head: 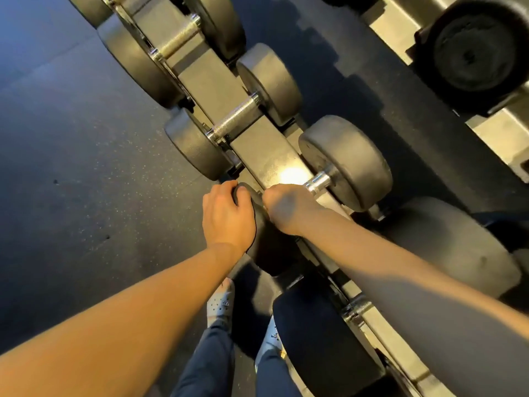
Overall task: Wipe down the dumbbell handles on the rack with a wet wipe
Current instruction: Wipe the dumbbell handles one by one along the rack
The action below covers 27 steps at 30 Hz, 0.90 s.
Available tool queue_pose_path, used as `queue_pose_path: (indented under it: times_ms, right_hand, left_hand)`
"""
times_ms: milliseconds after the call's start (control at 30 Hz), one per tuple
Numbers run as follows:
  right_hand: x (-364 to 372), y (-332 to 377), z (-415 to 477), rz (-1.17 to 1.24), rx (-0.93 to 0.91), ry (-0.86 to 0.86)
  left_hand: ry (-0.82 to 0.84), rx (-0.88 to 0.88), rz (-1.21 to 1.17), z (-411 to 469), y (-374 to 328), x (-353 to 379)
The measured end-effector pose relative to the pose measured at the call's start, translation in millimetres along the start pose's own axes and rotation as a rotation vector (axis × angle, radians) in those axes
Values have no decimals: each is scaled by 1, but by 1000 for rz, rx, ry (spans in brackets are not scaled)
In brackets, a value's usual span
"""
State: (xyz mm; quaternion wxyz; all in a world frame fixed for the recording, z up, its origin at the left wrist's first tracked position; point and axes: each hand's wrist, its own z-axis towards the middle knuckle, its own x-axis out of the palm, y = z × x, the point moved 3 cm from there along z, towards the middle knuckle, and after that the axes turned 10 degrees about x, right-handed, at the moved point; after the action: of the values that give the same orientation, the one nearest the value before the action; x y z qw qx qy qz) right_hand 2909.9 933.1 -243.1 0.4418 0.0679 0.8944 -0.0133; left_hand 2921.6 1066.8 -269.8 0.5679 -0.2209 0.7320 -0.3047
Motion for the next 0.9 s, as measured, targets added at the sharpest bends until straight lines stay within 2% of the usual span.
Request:
queue_pose_path:
  times_ms: [67, 133, 200, 233, 333, 400, 467, 533, 667, 733, 900]
  right_hand:
    - [-2, -2, -6, 27, -85, 103]
    - [-9, -9, 6, -87, -117, 79]
    - [-8, -8, 23, -193, -90, 51]
    - [-4, -7, 30, -198, -49, 90]
    - [12, 1, 43, -15, -5, 309]
    - [13, -1, 42, 96, -59, 366]
    - [8, -13, 33, 73, -121, 298]
    - [2, -32, 25, -54, -137, 155]
    - [5, -37, 11, -195, 23, -138]
    - [15, -18, 2, -148, 26, -164]
    - [21, -19, -3, 164, -165, -143]
  left_hand:
    - [-1, 2, 21, -1, -2, -1]
    - [5, 6, 31, -1, -2, 0]
    - [6, 0, 39, 0, -1, 1]
    - [7, 0, 46, 0, 0, 1]
    - [12, 8, 52, -1, 2, 1]
    - [8, 14, 49, 0, 4, 2]
    - [6, 23, 48, 1, 6, 3]
    - [11, 24, 47, 2, 8, 3]
    - [18, 13, 41, 3, 10, 3]
    - [13, 12, 40, 3, 10, 4]
    - [3, 25, 48, 4, 13, 5]
